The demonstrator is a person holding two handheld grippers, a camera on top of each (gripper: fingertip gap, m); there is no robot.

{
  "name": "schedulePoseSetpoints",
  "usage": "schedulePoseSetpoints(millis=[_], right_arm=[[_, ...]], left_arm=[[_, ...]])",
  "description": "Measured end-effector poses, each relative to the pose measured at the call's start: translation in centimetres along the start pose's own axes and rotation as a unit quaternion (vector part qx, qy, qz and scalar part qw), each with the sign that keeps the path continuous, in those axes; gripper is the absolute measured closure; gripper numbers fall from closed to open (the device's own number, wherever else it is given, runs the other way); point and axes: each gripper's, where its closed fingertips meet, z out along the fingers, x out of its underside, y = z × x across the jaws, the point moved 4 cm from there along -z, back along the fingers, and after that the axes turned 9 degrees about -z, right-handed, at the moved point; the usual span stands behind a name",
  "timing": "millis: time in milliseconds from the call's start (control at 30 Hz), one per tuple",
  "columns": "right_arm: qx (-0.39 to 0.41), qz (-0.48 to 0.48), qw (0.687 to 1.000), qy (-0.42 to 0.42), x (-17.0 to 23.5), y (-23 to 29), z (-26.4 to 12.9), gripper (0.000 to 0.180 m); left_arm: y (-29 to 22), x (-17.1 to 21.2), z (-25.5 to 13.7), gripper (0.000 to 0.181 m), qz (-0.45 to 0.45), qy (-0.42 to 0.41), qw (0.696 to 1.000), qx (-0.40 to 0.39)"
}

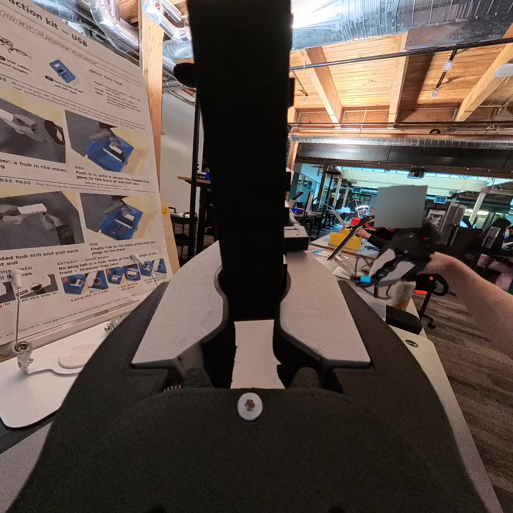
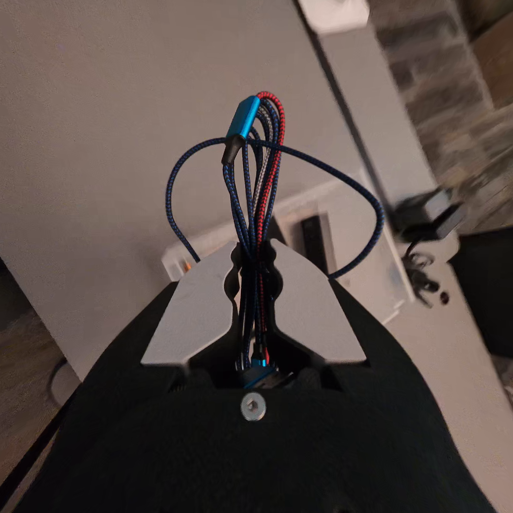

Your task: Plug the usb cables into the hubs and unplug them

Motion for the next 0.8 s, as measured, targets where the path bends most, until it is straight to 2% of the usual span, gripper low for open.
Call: schedulePoseSetpoints(millis=[100,200,300,367,400,467,533,600,633,700,800], right_arm=[[-0.040,0.027,0.998,0.051,6.1,0.8,2.9,0.163],[-0.084,0.027,0.990,0.107,9.6,2.1,6.3,0.163],[-0.087,0.002,0.983,0.163,11.1,2.4,8.6,0.159],[-0.079,-0.015,0.978,0.191,11.1,1.9,8.4,0.154],[-0.064,-0.017,0.980,0.189,10.6,1.4,8.1,0.147],[-0.051,-0.016,0.981,0.187,9.4,0.4,6.8,0.145],[-0.011,-0.034,0.982,0.184,7.5,-1.3,5.1,0.145],[0.071,-0.052,0.988,0.124,3.0,-3.4,3.6,0.148],[0.122,-0.066,0.988,0.072,-0.3,-4.1,2.9,0.148],[0.248,-0.084,0.963,-0.063,-7.7,-5.0,1.3,0.148],[0.320,-0.061,0.907,-0.267,-17.5,-2.7,0.7,0.148]], left_arm=[[-0.4,0.2,0.3,0.153,0.004,0.005,1.000,0.003],[-0.5,0.8,0.8,0.152,0.007,0.017,1.000,0.003],[-0.5,1.6,1.4,0.152,0.009,0.033,0.999,0.003],[-0.5,2.1,1.9,0.152,0.012,0.044,0.999,0.003],[-0.5,2.4,2.1,0.153,0.013,0.048,0.999,0.002],[-0.6,2.9,2.5,0.152,0.014,0.055,0.998,0.004],[-0.7,3.3,2.8,0.152,0.019,0.059,0.998,0.004],[-0.6,3.6,3.1,0.153,0.028,0.064,0.998,-0.005],[-0.5,3.8,3.3,0.152,0.035,0.065,0.997,-0.013],[-0.1,4.2,3.5,0.153,0.048,0.068,0.996,-0.034],[0.4,4.7,3.6,0.153,0.065,0.068,0.994,-0.059]])
